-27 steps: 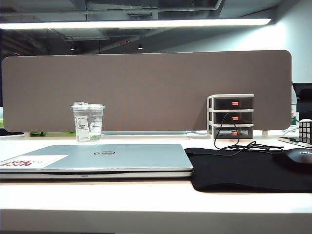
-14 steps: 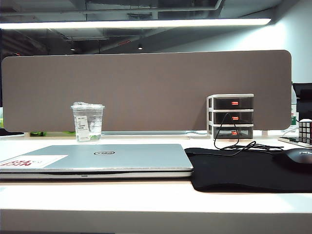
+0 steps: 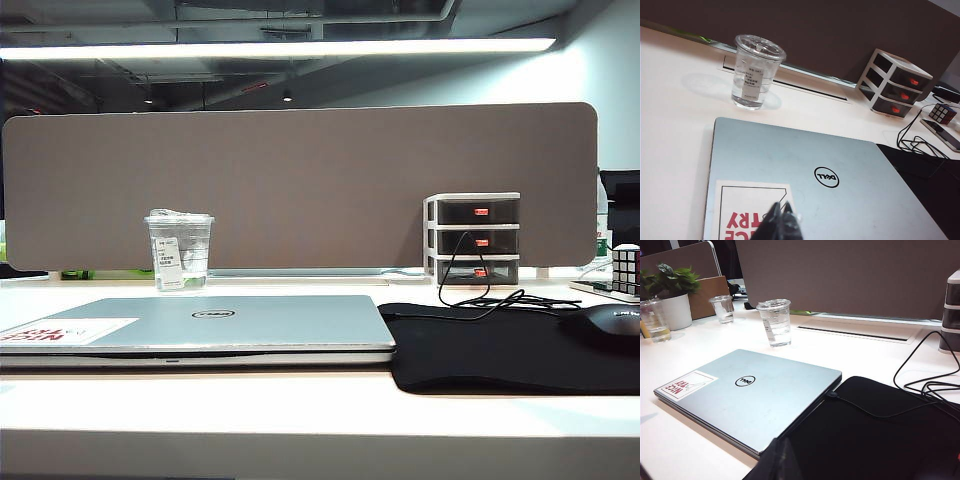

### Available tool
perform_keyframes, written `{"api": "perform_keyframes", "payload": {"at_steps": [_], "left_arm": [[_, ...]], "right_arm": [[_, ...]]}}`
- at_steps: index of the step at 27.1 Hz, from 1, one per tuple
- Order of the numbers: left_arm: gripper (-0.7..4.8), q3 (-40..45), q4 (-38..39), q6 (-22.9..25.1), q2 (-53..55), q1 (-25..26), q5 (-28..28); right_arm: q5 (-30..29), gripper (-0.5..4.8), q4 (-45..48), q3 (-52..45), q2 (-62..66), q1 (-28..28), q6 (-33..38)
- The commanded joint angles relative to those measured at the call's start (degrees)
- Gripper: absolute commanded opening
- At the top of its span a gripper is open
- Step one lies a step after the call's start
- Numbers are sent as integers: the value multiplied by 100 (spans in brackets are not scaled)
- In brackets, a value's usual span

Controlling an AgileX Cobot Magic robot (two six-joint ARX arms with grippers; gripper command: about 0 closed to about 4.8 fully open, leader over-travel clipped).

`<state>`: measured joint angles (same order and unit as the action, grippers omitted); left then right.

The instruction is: Pick up the coffee cup and place it on the left side of the laptop.

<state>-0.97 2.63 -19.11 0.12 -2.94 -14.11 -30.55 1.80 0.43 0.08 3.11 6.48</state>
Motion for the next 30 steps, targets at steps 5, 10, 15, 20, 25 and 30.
{"api": "perform_keyframes", "payload": {"at_steps": [5, 10, 15, 20, 25, 30], "left_arm": [[-1, 13, -391, 162, 2, 11, -15], [-1, 11, -699, 284, 2, 13, -9], [63, -39, -1010, 267, 4, 13, -7], [89, -48, -1270, 264, 4, 11, -11], [90, -463, -1139, 651, 153, 15, -2], [100, -1014, -1180, 977, 999, 15, -9]], "right_arm": [[-72, -1, 52, -31, -11, 4, 20], [-70, -1, 50, -31, -11, 4, 20], [-70, -1, 4, -31, -11, 4, 17], [-136, -1, -188, -31, -11, 2, 15], [-149, -1, -549, -31, -11, 4, 13], [-162, -1, -588, -31, -11, 4, 13]]}}
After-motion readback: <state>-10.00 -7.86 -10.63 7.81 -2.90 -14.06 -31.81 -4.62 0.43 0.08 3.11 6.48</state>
